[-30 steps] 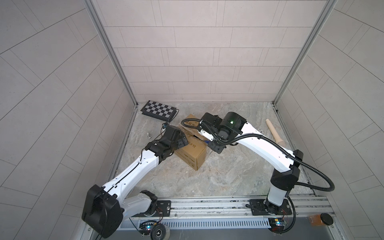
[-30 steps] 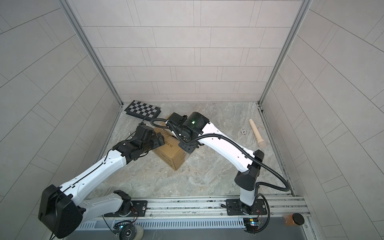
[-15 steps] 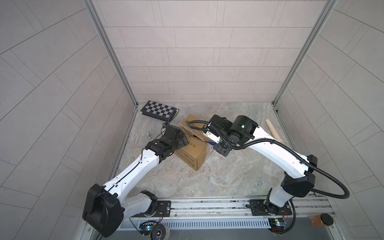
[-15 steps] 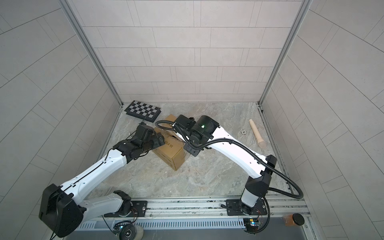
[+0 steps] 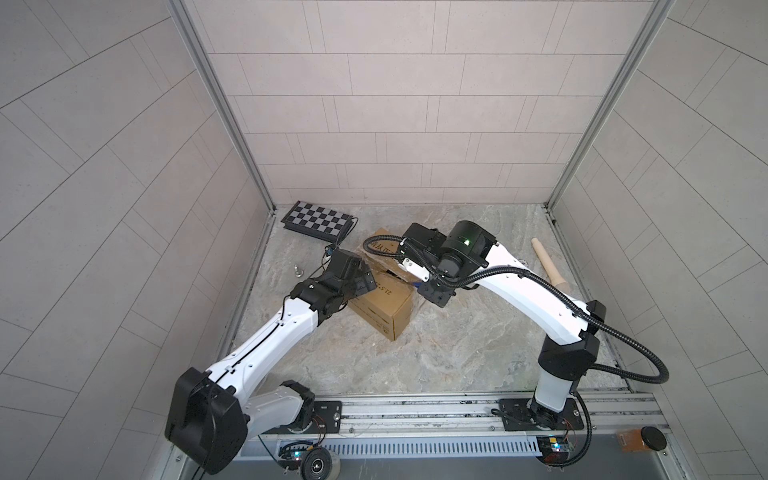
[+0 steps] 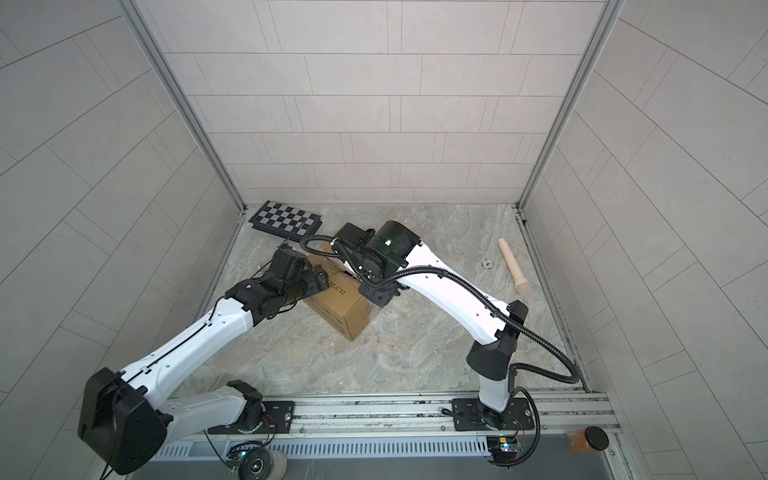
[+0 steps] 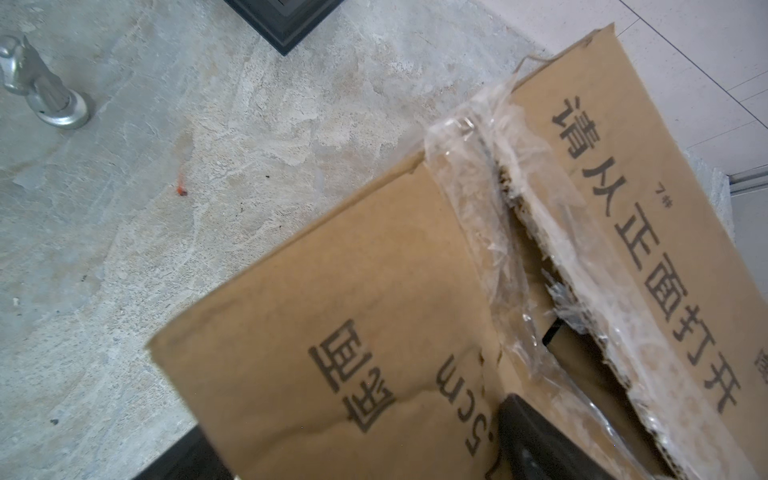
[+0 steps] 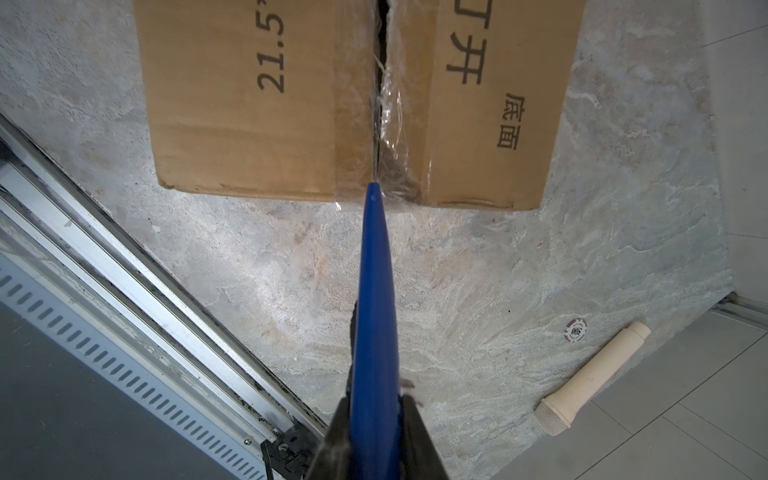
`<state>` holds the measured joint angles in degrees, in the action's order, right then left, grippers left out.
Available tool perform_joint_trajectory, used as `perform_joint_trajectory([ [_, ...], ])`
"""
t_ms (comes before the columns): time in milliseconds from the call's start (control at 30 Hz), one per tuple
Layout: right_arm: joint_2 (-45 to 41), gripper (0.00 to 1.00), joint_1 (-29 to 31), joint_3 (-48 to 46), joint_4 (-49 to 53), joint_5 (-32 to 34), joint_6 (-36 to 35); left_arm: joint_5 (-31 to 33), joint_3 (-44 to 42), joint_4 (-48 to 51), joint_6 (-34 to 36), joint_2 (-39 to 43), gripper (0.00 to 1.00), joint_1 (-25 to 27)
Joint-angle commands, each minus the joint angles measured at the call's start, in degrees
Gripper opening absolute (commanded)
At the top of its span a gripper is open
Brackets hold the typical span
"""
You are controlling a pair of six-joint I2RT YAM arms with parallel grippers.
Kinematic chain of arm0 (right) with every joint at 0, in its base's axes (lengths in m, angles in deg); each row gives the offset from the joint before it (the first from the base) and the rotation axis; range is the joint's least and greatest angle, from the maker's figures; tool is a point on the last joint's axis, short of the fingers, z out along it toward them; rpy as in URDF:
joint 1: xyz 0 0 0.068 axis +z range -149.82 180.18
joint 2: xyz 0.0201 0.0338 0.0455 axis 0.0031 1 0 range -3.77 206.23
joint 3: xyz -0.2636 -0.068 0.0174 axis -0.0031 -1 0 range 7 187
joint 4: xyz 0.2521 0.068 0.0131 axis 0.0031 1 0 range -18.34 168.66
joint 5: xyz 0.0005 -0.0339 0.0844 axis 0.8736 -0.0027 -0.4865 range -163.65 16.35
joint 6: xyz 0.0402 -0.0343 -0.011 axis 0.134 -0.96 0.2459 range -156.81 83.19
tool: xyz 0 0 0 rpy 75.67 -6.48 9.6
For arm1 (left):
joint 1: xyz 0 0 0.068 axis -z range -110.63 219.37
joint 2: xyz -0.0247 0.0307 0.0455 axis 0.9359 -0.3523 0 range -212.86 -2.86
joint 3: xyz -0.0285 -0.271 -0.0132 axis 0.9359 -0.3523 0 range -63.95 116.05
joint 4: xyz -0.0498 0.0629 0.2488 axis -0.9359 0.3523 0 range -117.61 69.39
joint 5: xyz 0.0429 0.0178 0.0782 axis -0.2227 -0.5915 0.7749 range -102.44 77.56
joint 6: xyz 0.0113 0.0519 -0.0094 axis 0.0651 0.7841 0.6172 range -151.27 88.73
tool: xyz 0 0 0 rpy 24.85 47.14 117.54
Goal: Unpack the express box
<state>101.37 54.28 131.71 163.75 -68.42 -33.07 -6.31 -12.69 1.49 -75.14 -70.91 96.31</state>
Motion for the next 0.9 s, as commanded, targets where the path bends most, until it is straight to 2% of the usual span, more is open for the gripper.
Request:
perform_joint_trajectory([
  [0,4.76,0.00,0.73,1.78,2.83,-2.03,-0.27,-0.32,-2.92,10.71,2.83,-2.02,0.98,-0.59],
  [333,12.26,0.00,1.51,10.08,4.41,-1.54,1.67,-2.89,-2.65,9.16,3.27,-1.49,0.97,-0.65],
  [633,11.80,0.00,1.71,8.12,3.47,-0.13,3.88,-6.24,3.67,11.54,4.33,3.32,0.98,-0.61],
  [867,9.76,0.00,1.70,5.41,-0.56,-1.09,5.22,-7.98,3.45,13.23,2.47,7.80,0.99,-0.56],
])
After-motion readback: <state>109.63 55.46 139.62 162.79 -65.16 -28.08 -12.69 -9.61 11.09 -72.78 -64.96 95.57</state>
